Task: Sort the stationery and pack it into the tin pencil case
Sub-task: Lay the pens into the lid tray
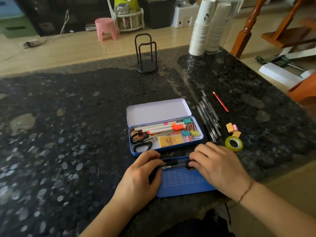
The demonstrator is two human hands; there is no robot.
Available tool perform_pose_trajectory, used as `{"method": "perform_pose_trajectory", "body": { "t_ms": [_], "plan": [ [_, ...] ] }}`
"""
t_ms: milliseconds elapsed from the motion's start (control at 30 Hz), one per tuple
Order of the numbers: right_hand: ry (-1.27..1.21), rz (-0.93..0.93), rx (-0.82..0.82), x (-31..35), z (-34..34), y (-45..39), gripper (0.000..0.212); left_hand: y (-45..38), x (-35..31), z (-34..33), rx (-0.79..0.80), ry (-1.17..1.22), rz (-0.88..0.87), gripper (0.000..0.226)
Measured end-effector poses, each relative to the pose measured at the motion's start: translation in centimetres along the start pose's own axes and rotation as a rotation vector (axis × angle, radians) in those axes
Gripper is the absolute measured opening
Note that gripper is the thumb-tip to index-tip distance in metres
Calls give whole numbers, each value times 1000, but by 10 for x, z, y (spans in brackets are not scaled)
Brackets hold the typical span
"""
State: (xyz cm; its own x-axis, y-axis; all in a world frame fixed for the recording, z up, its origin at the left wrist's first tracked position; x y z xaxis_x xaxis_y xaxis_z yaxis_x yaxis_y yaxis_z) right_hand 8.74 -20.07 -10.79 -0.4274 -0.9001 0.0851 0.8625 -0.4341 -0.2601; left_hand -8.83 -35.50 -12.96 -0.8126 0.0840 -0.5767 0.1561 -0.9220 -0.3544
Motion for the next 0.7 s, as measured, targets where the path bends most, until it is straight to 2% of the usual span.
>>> {"method": "perform_pose_trajectory", "body": {
  "t_ms": [300,467,700],
  "plan": [
    [-89,-59,-4,-6,1,5,17,-1,1,1,-30,27,6,20],
    [-112,-77,-29,-3,-1,3,10,-2,0,0,-20,1,19,33],
    [-186,-177,-16,-4,-6,2,20,-1,-1,0,0,-22,17,29]
  ]
}}
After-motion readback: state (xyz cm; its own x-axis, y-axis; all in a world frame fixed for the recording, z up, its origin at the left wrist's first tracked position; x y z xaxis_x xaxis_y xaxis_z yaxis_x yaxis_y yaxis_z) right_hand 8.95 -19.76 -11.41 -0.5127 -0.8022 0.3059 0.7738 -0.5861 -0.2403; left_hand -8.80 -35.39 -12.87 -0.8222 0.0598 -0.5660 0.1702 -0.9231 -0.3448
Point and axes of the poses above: each hand's wrist, its own y-axis away from the middle knuckle, its own z-axis out of the back of the hand, x = y × z, the point moved 1 cm from there along -y, towards the middle knuckle, and after that the axes turned 8 degrees about -z, right-handed, at the moved point
